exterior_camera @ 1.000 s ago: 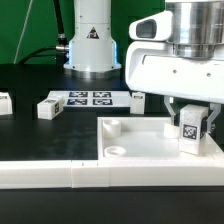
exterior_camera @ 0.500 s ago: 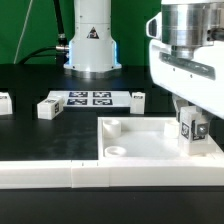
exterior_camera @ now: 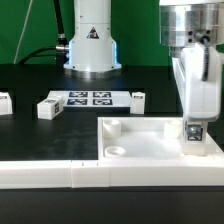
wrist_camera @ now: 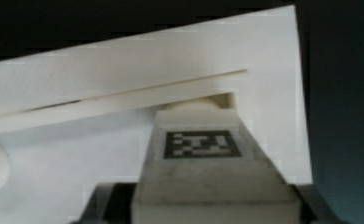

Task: Assemble one leg

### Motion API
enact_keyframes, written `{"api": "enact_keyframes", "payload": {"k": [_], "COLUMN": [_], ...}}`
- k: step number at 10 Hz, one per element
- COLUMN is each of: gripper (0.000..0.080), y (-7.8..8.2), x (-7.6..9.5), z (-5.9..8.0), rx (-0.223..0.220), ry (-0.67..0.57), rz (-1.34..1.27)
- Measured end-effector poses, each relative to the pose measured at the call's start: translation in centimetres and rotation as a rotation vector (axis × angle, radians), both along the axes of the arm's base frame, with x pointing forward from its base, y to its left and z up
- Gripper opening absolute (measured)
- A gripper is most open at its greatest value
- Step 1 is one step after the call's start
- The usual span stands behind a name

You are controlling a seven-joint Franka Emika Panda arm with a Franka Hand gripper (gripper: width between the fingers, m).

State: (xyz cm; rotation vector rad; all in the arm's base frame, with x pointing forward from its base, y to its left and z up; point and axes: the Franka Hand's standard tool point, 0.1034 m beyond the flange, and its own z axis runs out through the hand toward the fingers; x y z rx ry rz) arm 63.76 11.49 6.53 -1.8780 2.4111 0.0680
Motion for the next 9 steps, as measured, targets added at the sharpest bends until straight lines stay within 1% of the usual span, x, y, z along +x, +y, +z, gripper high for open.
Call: {"api": "enact_keyframes", "payload": {"k": [2, 3, 4, 5, 6, 9], "gripper": [0.0299, 0.0475, 0.0619, 0.0619, 0.0642, 0.0648], "y": [0.06, -0.01, 0.03, 0.04, 0.18, 0.53], "x": [-0.01, 0.02, 0.01, -0.01, -0.01, -0.11], "z": [-0.02, -0.02, -0.03, -0.03, -0.03, -0.10], "rx": [-0.002, -0.005, -0.008, -0.012, -0.018, -0.030], "ry": [-0.005, -0.011, -0.018, -0.026, -0.039, -0.066], "rz": [0.062, 0.126, 0.207, 0.314, 0.452, 0.783]}}
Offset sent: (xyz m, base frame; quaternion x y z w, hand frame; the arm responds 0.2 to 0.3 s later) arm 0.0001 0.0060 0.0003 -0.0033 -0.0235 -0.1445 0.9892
